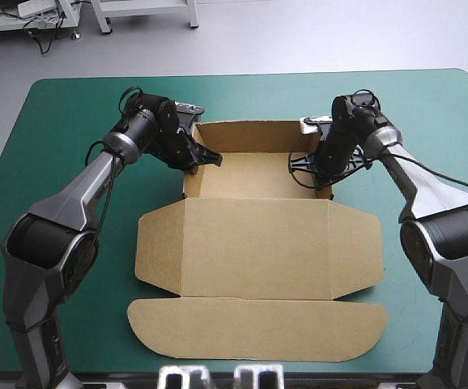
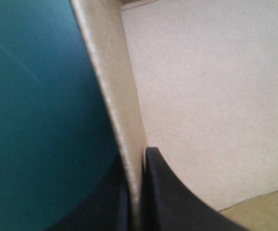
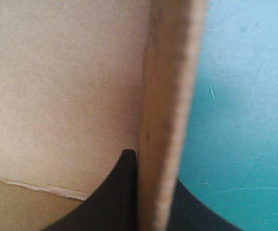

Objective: Fold the box

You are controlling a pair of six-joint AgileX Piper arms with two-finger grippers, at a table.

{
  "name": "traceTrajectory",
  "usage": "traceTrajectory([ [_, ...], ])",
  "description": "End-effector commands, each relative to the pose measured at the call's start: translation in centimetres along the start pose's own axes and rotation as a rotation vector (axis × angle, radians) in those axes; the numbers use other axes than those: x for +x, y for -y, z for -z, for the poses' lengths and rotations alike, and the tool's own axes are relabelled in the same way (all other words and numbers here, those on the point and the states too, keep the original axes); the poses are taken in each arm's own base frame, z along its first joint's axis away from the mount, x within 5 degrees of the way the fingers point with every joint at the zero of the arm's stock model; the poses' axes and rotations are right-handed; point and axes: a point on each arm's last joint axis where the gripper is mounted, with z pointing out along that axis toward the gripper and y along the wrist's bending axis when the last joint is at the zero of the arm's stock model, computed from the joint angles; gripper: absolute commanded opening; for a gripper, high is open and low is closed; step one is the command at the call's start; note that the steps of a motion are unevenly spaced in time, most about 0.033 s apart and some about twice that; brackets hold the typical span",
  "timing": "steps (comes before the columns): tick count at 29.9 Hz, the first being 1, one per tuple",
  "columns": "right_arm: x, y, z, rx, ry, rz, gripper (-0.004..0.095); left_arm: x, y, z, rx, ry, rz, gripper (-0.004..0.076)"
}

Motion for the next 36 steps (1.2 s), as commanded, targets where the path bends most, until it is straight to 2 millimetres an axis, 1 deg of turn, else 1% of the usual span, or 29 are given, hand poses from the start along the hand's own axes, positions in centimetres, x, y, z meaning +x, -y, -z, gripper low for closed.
traceTrajectory([
  [1,0.1,-0.6,2.8,-0.020,0.070,0.050,-0.0019,1.0,0.6,2.0,-0.025,-0.070,-0.065,-0.0009],
  [6,0.1,-0.5,2.8,-0.011,0.070,0.046,-0.0020,1.0,0.8,1.4,-0.007,-0.087,-0.063,-0.0009],
  [9,0.1,-0.5,2.8,-0.011,0.070,0.046,-0.0018,1.0,0.8,1.4,-0.011,-0.087,-0.065,-0.0009],
  [11,0.1,-0.5,2.8,-0.011,0.070,0.049,0.0012,1.0,0.8,1.4,-0.007,-0.087,-0.063,-0.0008],
  [13,0.1,-0.5,2.8,-0.010,0.070,0.064,0.0107,1.0,1.1,1.6,0.030,-0.083,-0.092,0.0017],
  [14,0.1,-0.5,2.9,-0.012,0.072,0.066,0.0174,1.0,1.2,1.8,0.056,-0.078,-0.114,0.0048],
  [15,0.1,-0.5,3.0,-0.012,0.074,0.068,0.0236,1.0,1.3,2.0,0.081,-0.073,-0.126,0.0090],
  [17,0.2,-0.6,3.3,-0.014,0.081,0.079,0.0432,1.0,1.3,2.4,0.109,-0.064,-0.135,0.0184],
  [18,0.2,-0.6,3.4,-0.016,0.085,0.079,0.0487,0.9,1.0,2.5,0.112,-0.061,-0.134,0.0241],
  [19,0.3,-0.6,3.7,-0.016,0.090,0.080,0.0588,0.9,1.0,2.5,0.111,-0.058,-0.133,0.0298],
  [21,0.4,-0.6,4.2,-0.009,0.103,0.076,0.0700,0.7,0.6,2.8,0.109,-0.049,-0.125,0.0398],
  [22,0.5,-0.5,4.5,0.003,0.110,0.080,0.0733,0.5,0.3,3.0,0.107,-0.040,-0.119,0.0434],
  [23,0.5,-0.4,4.6,0.015,0.114,0.084,0.0746,0.4,0.4,3.2,0.107,-0.029,-0.121,0.0455],
  [25,0.6,-0.2,5.2,0.043,0.129,0.095,0.0746,-0.1,0.5,4.1,0.109,0.005,-0.126,0.0478],
  [29,0.9,-0.1,6.6,0.060,0.165,0.100,0.0746,-1.3,1.1,7.1,0.131,0.124,-0.139,0.0478],
  [33,1.5,-0.3,8.2,0.048,0.202,0.106,0.0740,-2.1,1.5,10.9,0.128,0.244,-0.160,0.0478],
  [36,1.9,-0.4,10.0,0.051,0.248,0.126,0.0741,-2.2,1.4,13.8,0.079,0.336,-0.176,0.0478],
])
